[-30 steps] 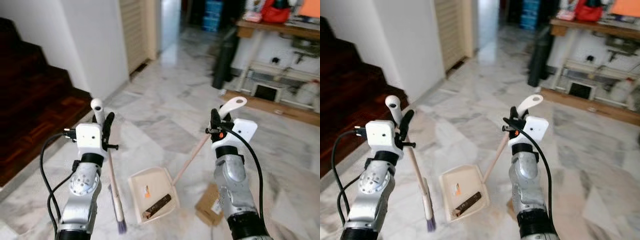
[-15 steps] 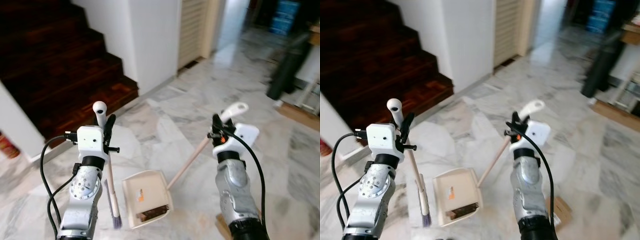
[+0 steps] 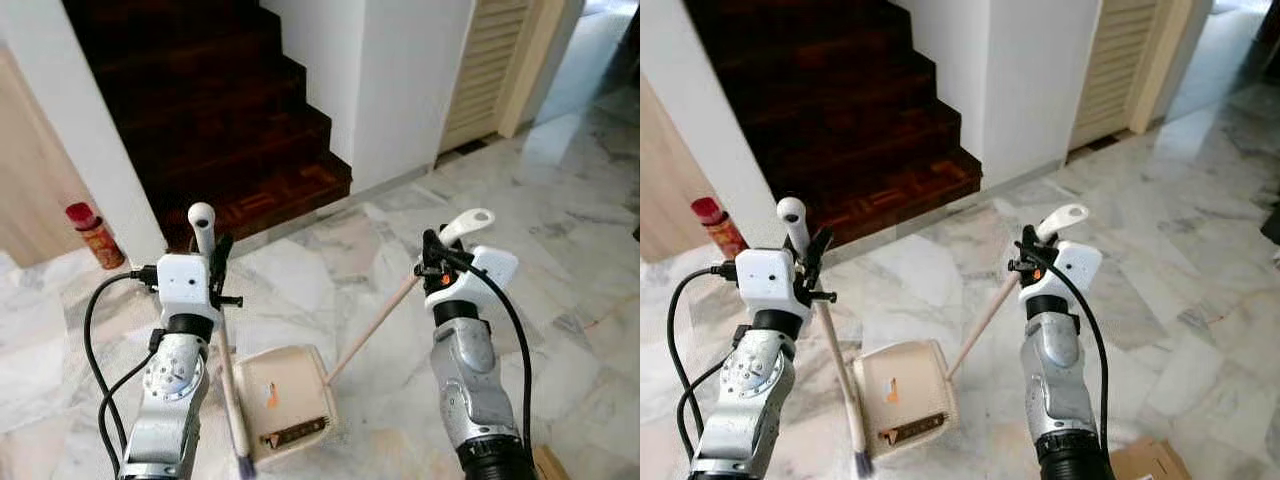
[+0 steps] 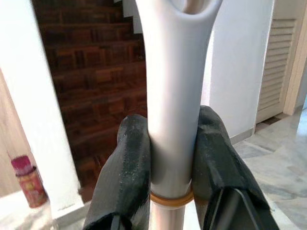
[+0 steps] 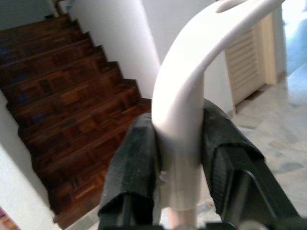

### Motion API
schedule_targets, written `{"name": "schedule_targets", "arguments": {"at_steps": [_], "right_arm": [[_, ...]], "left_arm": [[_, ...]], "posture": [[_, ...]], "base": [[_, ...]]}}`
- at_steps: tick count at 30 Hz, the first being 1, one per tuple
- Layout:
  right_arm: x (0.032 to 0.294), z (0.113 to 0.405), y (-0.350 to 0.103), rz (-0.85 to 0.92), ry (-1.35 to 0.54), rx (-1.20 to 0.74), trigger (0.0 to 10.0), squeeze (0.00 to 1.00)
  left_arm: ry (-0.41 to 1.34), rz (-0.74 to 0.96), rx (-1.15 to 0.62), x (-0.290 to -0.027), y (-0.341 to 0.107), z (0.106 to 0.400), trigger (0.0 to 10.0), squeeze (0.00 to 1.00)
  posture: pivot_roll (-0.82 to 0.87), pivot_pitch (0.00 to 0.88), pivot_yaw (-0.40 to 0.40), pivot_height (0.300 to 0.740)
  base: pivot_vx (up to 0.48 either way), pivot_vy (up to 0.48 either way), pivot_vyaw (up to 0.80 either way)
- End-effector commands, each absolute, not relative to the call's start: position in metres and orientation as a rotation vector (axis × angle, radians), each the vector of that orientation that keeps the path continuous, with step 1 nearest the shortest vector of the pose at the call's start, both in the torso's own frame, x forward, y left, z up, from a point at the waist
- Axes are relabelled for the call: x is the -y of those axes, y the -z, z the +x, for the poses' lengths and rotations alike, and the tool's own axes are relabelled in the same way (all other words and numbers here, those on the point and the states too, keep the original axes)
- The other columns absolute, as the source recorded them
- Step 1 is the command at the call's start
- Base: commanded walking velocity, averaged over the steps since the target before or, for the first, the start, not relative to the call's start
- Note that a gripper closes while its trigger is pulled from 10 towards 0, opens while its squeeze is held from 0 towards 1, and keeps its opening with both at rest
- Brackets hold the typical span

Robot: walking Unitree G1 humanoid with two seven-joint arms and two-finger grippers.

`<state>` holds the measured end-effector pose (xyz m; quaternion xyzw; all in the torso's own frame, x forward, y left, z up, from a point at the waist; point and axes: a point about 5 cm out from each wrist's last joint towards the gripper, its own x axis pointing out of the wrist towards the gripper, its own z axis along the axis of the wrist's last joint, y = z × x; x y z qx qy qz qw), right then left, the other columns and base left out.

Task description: Sweep floor

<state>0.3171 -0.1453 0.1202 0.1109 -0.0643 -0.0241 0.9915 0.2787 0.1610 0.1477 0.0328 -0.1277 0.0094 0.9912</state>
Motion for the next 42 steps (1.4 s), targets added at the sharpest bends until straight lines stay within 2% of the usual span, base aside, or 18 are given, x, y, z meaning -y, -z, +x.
{"name": "schedule_targets", "arguments": {"at_steps": [1,19,32,42], "right_arm": [[0.145,0.32,-0.134,0.263,0.051,0.179,10.0,0.0],[0.141,0.321,-0.137,0.255,0.013,0.185,10.0,0.0],[0.136,0.32,-0.136,0.273,-0.001,0.181,10.0,0.0],[0.133,0.321,-0.137,0.283,0.0,0.177,10.0,0.0]], "left_arm": [[-0.027,0.078,0.297,-0.162,-0.158,0.277,10.0,0.0],[0.002,0.074,0.306,-0.157,-0.163,0.278,10.0,0.0],[-0.002,0.079,0.307,-0.157,-0.166,0.279,10.0,0.0],[-0.01,0.085,0.306,-0.16,-0.167,0.28,10.0,0.0]], "posture": [[-0.07,0.01,-0.003,0.74],[-0.06,0.0,-0.001,0.74],[-0.05,0.006,0.004,0.74],[-0.04,0.019,0.008,0.74]], "base": [[0.0,0.442,0.0],[0.0,0.45,0.0],[0.0,0.443,0.76],[0.0,0.432,0.0]]}}
